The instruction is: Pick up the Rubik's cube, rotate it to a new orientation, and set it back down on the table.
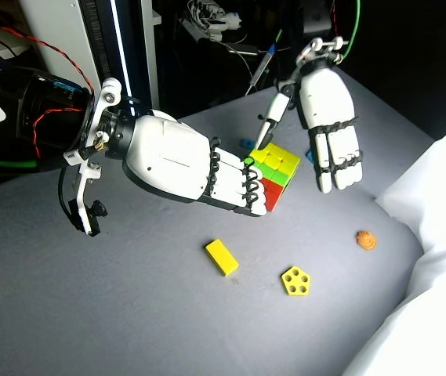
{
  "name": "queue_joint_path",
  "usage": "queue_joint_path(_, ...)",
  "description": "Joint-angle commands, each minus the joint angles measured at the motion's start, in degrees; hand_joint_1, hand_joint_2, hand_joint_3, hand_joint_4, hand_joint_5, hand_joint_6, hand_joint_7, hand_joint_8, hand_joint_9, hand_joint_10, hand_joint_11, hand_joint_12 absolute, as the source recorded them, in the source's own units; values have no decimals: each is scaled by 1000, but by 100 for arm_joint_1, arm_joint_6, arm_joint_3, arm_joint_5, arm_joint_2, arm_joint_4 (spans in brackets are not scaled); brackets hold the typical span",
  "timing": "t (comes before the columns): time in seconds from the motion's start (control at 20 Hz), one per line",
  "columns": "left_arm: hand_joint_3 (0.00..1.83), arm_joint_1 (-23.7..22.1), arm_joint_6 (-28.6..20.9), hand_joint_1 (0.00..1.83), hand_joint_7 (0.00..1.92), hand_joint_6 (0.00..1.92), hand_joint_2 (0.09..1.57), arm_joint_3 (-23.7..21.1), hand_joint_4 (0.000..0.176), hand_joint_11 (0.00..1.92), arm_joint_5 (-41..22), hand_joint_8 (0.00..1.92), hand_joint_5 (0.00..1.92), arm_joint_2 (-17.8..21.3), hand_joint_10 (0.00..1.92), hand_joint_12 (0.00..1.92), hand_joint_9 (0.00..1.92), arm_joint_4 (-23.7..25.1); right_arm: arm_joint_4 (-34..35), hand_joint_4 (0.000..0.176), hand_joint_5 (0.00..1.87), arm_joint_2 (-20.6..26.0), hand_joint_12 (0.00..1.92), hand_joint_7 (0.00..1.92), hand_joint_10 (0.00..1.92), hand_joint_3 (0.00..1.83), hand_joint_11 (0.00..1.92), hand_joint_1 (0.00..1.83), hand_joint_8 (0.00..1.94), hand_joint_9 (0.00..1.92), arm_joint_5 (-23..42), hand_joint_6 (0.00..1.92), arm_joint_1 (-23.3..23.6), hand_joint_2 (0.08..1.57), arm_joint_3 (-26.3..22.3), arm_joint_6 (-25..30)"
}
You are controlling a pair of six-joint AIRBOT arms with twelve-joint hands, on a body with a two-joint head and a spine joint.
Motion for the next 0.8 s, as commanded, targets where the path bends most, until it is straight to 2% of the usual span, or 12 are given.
queue_joint_path(0.0,0,-170,228,463,0,0,946,-46,70,0,-49,0,0,116,0,0,0,116,115,0,0,14,0,0,0,0,0,0,0,0,544,0,79,1189,-16,3)
queue_joint_path(0.05,7,-362,621,577,0,0,964,-125,69,0,-10,0,0,234,0,0,0,-225,107,0,0,14,0,0,0,0,0,0,0,0,533,0,91,1192,-16,-1)
queue_joint_path(0.15,11,-529,830,758,0,0,984,-221,70,0,7,0,0,356,0,0,0,-418,105,0,0,14,0,0,0,0,0,0,0,0,520,0,97,1193,-16,-1)
queue_joint_path(0.2,10,-608,834,782,0,0,985,-287,63,0,34,0,0,433,0,0,0,-503,105,0,0,14,0,0,0,1,0,0,0,0,502,0,110,1195,-16,-1)
queue_joint_path(0.3,7,-746,895,787,0,0,986,-358,61,0,36,0,0,497,0,0,0,-552,101,0,0,14,0,0,0,0,0,0,0,0,447,0,148,1189,-16,-1)
queue_joint_path(0.4,14,-968,1320,735,0,0,1005,-386,48,0,74,0,0,532,0,0,0,-861,99,0,0,13,0,0,0,0,0,0,0,0,353,0,183,1192,-16,-1)
queue_joint_path(0.5,15,-1070,1447,726,0,0,1017,-386,44,28,92,0,0,549,0,13,0,-934,99,0,0,13,0,0,0,0,0,0,0,0,346,0,188,1191,-15,-1)
queue_joint_path(0.55,7,-1123,1467,706,17,0,1026,-385,44,5,92,2,0,556,13,387,42,-934,99,0,0,13,0,0,0,0,0,0,0,0,347,0,193,1192,-15,-1)
queue_joint_path(0.6,11,-1179,1500,641,73,4,1051,-377,38,0,92,14,13,557,25,606,91,-934,99,0,0,13,0,22,0,1,0,0,9,0,347,0,198,1194,-15,-1)
queue_joint_path(0.65,15,-1218,1544,491,247,31,1141,-376,19,0,92,36,141,557,80,930,251,-934,99,0,41,14,0,120,36,6,0,0,51,80,347,18,202,1206,-15,-1)
queue_joint_path(0.7,7,-1260,1580,380,485,59,1216,-378,0,38,92,97,315,557,284,1236,458,-934,100,0,95,14,626,188,705,0,0,0,442,28,347,400,211,1214,-15,0)
queue_joint_path(0.75,0,-1291,1583,313,614,94,1265,-379,0,98,92,177,451,556,484,1344,530,-934,100,0,61,13,1313,194,1167,0,0,0,861,7,347,905,226,1213,-15,0)
